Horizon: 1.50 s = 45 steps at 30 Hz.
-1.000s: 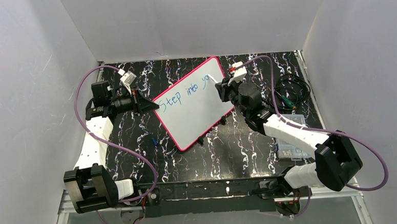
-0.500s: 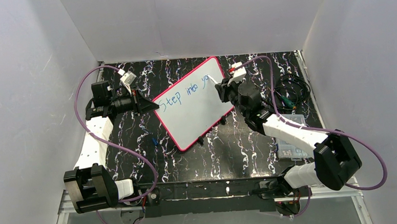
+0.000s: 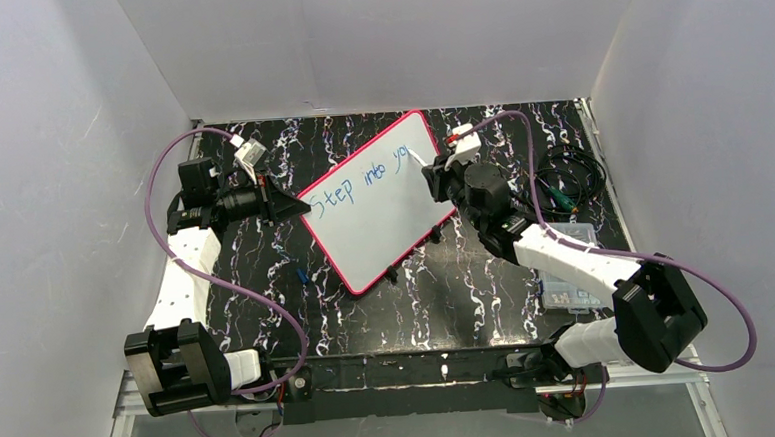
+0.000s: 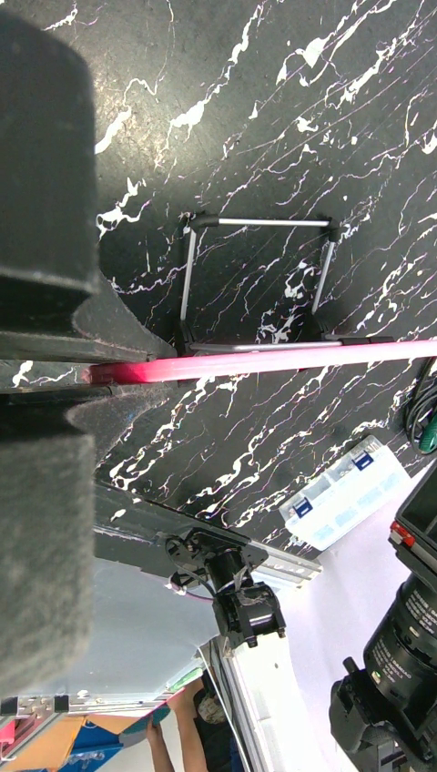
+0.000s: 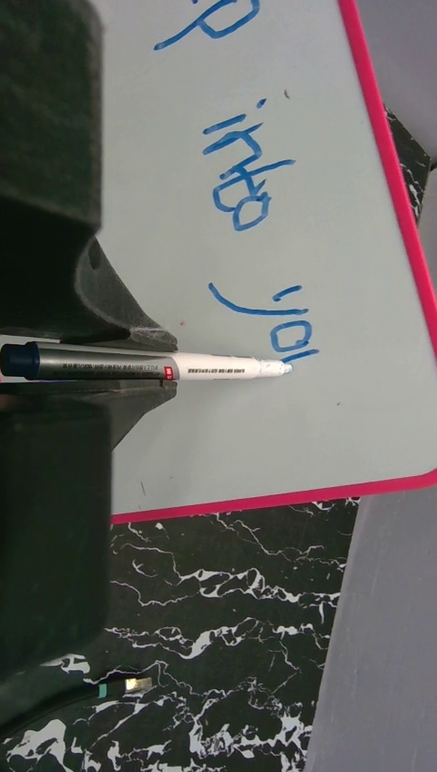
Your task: Write a sentence on the whiteboard
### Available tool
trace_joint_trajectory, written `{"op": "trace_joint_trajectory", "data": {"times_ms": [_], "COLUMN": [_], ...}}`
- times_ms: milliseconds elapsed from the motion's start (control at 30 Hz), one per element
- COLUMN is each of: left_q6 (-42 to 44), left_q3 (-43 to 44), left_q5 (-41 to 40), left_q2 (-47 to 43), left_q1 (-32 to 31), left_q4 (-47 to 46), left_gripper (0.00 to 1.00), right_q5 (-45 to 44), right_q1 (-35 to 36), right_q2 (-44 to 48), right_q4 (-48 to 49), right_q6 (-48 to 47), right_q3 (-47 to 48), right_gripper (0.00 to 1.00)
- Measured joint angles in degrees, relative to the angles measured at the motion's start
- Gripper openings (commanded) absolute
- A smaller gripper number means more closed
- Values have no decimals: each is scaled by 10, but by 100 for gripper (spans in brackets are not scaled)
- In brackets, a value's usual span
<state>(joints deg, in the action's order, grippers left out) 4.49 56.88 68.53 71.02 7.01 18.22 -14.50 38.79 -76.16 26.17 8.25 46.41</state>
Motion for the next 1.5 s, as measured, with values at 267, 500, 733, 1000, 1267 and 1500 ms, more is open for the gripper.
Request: {"op": "trace_joint_trajectory", "data": {"times_ms": [267, 500, 733, 1000, 1267, 1500], "left_q6": [0, 0, 0, 0, 0, 2], "left_q3": [0, 0, 0, 0, 0, 0], "left_q5": [1, 0, 0, 0, 0, 1], "left_q2": [0, 0, 0, 0, 0, 0], "left_q1": [0, 0, 0, 0, 0, 0], "left_q4": [0, 0, 0, 0, 0, 0], "left_gripper": [0, 0, 0, 0, 0, 0], "right_q5": [-4, -4, -7, -19, -26, -30], "right_q1": [0, 0, 0, 0, 0, 0], "right_q2": [-10, -11, -4, 0, 0, 4], "right_q4": [1, 1, 1, -1, -3, -2], "right_q6": [-12, -11, -7, -6, -14, -24], "right_q3": [33, 34, 2, -12, 6, 20], "right_gripper": [1, 1, 1, 1, 1, 1]}}
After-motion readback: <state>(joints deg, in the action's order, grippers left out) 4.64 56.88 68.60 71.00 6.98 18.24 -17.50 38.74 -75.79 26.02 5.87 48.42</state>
